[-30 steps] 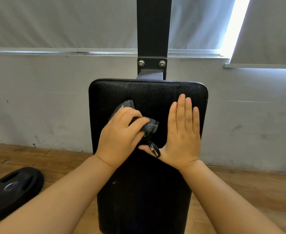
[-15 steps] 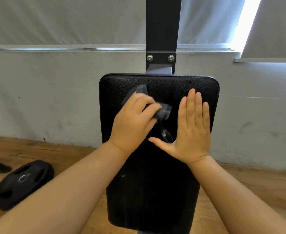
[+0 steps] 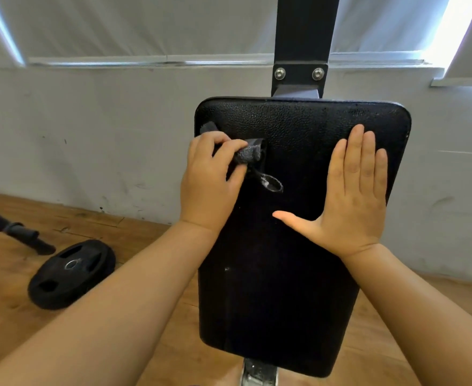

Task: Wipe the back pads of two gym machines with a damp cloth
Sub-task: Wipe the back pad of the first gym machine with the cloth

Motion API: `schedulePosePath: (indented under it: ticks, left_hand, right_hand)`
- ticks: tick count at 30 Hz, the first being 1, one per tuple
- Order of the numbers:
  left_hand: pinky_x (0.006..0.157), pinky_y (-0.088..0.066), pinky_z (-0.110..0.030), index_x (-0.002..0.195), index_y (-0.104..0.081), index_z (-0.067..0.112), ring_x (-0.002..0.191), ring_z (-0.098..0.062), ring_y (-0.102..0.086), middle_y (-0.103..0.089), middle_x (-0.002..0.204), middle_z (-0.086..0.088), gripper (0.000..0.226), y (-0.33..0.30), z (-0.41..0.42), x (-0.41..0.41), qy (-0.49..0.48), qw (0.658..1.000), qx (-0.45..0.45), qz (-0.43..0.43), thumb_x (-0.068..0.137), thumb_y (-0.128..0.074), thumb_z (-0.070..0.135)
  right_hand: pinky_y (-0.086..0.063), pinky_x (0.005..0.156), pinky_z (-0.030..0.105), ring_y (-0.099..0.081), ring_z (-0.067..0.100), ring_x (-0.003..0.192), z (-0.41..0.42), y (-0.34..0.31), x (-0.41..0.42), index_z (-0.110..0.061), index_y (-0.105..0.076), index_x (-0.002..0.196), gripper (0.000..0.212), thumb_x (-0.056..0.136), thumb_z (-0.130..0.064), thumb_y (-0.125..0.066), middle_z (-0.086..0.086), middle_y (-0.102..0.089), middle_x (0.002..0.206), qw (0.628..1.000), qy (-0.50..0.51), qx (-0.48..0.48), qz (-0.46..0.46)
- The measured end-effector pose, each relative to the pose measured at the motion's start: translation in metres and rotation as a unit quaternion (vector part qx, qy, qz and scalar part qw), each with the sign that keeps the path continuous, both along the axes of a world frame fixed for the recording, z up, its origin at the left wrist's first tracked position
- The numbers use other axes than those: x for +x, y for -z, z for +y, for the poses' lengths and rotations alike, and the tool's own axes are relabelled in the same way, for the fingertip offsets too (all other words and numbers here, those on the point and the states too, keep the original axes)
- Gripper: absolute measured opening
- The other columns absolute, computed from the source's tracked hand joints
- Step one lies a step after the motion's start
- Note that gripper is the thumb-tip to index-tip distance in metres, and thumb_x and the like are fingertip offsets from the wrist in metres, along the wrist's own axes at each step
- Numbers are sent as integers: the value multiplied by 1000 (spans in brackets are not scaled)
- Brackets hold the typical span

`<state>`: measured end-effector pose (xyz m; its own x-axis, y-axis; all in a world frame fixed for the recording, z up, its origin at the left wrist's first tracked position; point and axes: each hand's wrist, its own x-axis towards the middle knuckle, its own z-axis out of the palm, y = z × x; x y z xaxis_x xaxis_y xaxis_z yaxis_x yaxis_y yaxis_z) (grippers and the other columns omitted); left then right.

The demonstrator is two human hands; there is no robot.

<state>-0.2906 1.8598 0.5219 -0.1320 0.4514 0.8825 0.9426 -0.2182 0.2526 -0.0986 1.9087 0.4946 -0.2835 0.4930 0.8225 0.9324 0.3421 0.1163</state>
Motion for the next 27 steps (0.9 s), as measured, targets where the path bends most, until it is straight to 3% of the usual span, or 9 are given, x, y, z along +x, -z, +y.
schedulePosePath:
  ticks: [8, 11, 16, 24, 27]
  left_hand:
    - [78, -40, -15, 105, -68, 8, 100, -16, -47, -59, 100, -9, 33, 80, -33, 6, -15, 997, -76, -9, 80, -52, 22]
    - [75, -38, -12, 103, -69, 8, 98, -13, -46, -60, 98, -8, 33, 74, -32, 5, -6, 997, -78, -9, 81, -51, 24]
    - [76, -37, -16, 102, -68, 6, 93, -14, -46, -57, 95, -10, 29, 37, -17, 5, 12, 997, -22, -77, 80, -55, 19]
    - [82, -40, -20, 107, -68, 7, 100, -18, -46, -59, 100, -11, 31, 76, -27, 14, -15, 999, -40, -30, 82, -54, 18]
    - [91, -38, -20, 114, -65, 6, 105, -19, -48, -59, 107, -11, 35, 100, -38, 13, -20, 998, -59, -3, 84, -53, 20]
  right_hand:
    - [-1, 117, 46, -8, 40, 141, 0, 1, 0, 10, -19, 144, 123, 71, -89, -36, 31, -16, 150, 1000, -8, 17, 8]
    - [-2, 117, 46, -9, 40, 141, 0, 1, 0, 11, -20, 143, 124, 71, -88, -39, 31, -17, 150, 1000, -10, 24, 8]
    - [-1, 117, 45, -11, 41, 140, 0, 1, -1, 11, -19, 143, 122, 72, -87, -39, 32, -17, 150, 1000, -11, 27, 8]
    - [2, 117, 43, -12, 42, 140, 0, 0, 1, 10, -17, 144, 120, 74, -86, -37, 32, -16, 150, 999, -19, 29, 12]
    - [2, 117, 44, -13, 43, 140, 0, 1, 0, 10, -18, 144, 120, 74, -86, -38, 32, -17, 150, 999, -18, 34, 9]
